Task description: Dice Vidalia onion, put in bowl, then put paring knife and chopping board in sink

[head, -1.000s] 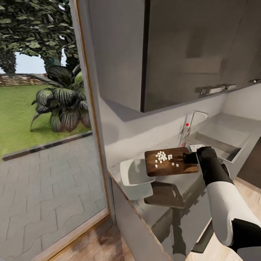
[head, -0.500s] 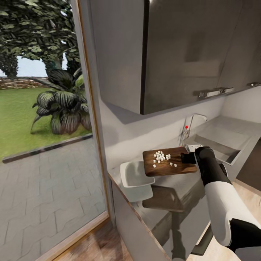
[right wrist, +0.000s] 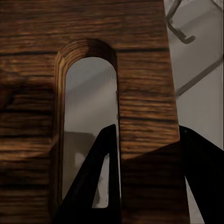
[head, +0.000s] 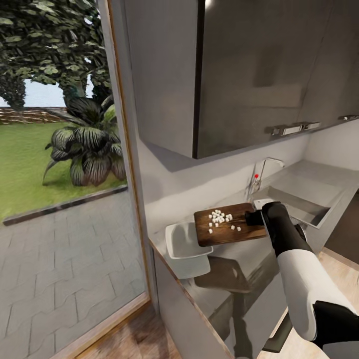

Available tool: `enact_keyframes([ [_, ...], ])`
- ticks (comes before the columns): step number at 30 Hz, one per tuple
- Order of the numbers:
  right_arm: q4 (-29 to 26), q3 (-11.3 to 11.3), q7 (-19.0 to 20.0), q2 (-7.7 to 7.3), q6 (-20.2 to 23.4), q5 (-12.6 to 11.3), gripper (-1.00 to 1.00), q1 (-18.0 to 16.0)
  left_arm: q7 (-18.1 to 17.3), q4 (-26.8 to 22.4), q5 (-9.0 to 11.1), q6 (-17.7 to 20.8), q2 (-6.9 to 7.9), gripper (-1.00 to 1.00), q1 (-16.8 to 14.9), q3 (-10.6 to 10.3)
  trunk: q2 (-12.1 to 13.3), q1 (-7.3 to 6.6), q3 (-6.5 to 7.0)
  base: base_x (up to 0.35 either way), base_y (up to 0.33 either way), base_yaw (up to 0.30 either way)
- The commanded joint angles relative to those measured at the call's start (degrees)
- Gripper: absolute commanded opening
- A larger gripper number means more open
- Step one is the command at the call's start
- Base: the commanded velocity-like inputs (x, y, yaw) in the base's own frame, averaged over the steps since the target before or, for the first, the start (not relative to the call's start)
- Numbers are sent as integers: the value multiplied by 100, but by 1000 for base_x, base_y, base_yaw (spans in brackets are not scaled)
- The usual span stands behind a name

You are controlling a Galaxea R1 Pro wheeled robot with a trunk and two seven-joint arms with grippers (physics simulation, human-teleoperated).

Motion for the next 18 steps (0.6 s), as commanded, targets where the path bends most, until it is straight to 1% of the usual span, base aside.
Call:
enact_keyframes([
  [1,-4,15,-43,35,18,52,-100,-6,3,20,37,-31,-6,100,-9,-48,-14,4,-13,0,0,0],
  [3,-1,35,-218,106,21,52,-100,-6,3,20,35,-30,-8,100,-9,-48,-14,4,-13,0,0,0],
  [6,0,45,-338,152,22,52,-100,-6,3,20,35,-30,-10,100,-9,-48,-14,4,-13,0,0,0],
  [11,0,44,-385,193,24,52,-100,-6,3,20,35,-30,-10,100,-9,-48,-14,4,-13,0,0,0],
  [18,0,41,-389,204,25,52,-100,-6,3,20,33,-30,-10,100,-9,-48,-14,4,-13,0,5,0],
])
